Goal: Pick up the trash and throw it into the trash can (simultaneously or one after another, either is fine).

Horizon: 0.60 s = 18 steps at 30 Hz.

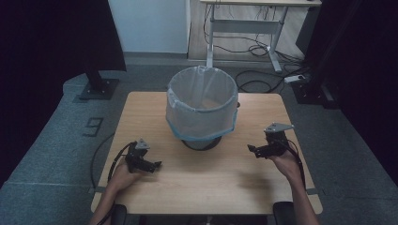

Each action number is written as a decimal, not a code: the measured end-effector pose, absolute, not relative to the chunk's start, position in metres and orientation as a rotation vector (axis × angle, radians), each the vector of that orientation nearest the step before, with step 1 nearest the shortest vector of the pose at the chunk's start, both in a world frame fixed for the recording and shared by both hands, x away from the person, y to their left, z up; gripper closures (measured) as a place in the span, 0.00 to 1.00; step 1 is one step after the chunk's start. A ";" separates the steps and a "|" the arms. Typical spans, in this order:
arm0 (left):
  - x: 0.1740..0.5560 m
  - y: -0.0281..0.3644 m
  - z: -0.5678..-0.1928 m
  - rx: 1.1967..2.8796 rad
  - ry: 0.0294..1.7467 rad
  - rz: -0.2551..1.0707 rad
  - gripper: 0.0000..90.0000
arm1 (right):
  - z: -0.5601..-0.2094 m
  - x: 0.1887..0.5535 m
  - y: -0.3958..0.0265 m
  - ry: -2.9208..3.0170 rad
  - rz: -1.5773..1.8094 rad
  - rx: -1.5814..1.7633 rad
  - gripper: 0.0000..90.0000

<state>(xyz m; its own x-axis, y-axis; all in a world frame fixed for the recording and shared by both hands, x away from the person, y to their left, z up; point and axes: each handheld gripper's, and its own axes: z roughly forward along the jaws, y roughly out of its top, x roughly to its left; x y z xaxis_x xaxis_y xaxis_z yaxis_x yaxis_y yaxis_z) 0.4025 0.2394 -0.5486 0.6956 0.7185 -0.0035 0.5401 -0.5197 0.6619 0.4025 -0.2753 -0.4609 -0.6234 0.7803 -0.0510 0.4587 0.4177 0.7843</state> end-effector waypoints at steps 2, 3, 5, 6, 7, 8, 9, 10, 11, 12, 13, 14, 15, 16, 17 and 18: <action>0.403 0.239 -0.549 2.257 0.957 0.358 0.00 | -0.471 0.400 -0.277 2.270 1.062 1.072 0.00; 0.403 0.239 -0.549 2.257 0.957 0.358 0.00 | -0.474 0.399 -0.277 2.274 1.059 1.074 0.00; 0.403 0.240 -0.548 2.258 0.956 0.359 0.00 | -0.483 0.398 -0.278 2.280 1.043 1.077 0.00; 0.403 0.240 -0.548 2.258 0.956 0.358 0.00 | -0.490 0.397 -0.280 2.282 1.035 1.090 0.00; 0.403 0.239 -0.549 2.256 0.957 0.358 0.00 | -0.493 0.397 -0.281 2.282 1.031 1.096 0.00; 0.403 0.239 -0.549 2.256 0.957 0.359 0.00 | -0.496 0.396 -0.281 2.282 1.029 1.103 0.00; 0.403 0.239 -0.549 2.256 0.957 0.359 0.00 | -0.500 0.396 -0.282 2.283 1.024 1.110 0.00; 0.403 0.239 -0.549 2.256 0.957 0.359 0.00 | -0.507 0.395 -0.283 2.288 1.015 1.120 0.00; 0.402 0.239 -0.549 2.255 0.958 0.358 0.00 | -0.510 0.394 -0.284 2.291 1.008 1.123 0.00; 0.402 0.239 -0.549 2.255 0.958 0.358 0.00 | -0.514 0.394 -0.284 2.294 0.999 1.127 0.00; 0.402 0.239 -0.549 2.255 0.958 0.358 0.00 | -0.518 0.393 -0.284 2.296 0.987 1.131 0.00; 0.402 0.239 -0.549 2.255 0.958 0.358 0.00 | -0.523 0.392 -0.284 2.301 0.976 1.134 0.00; 0.402 0.239 -0.549 2.255 0.958 0.359 0.00 | -0.527 0.392 -0.284 2.307 0.964 1.136 0.00; 0.402 0.239 -0.549 2.255 0.958 0.359 0.00 | -0.531 0.392 -0.284 2.318 0.943 1.142 0.00; 0.402 0.239 -0.549 2.255 0.958 0.359 0.00 | -0.535 0.391 -0.284 2.323 0.924 1.127 0.00; 0.402 0.239 -0.549 2.255 0.958 0.359 0.00 | -0.539 0.391 -0.284 2.328 0.911 1.117 0.00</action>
<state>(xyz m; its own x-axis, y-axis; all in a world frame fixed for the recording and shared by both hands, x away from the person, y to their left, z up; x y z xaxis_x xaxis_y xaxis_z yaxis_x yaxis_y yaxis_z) 0.4025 0.2393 -0.5486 0.6951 0.7189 -0.0030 0.5401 -0.5195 0.6621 0.3912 -0.2839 -0.5387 -0.6001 0.7965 -0.0733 0.5349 0.4678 0.7036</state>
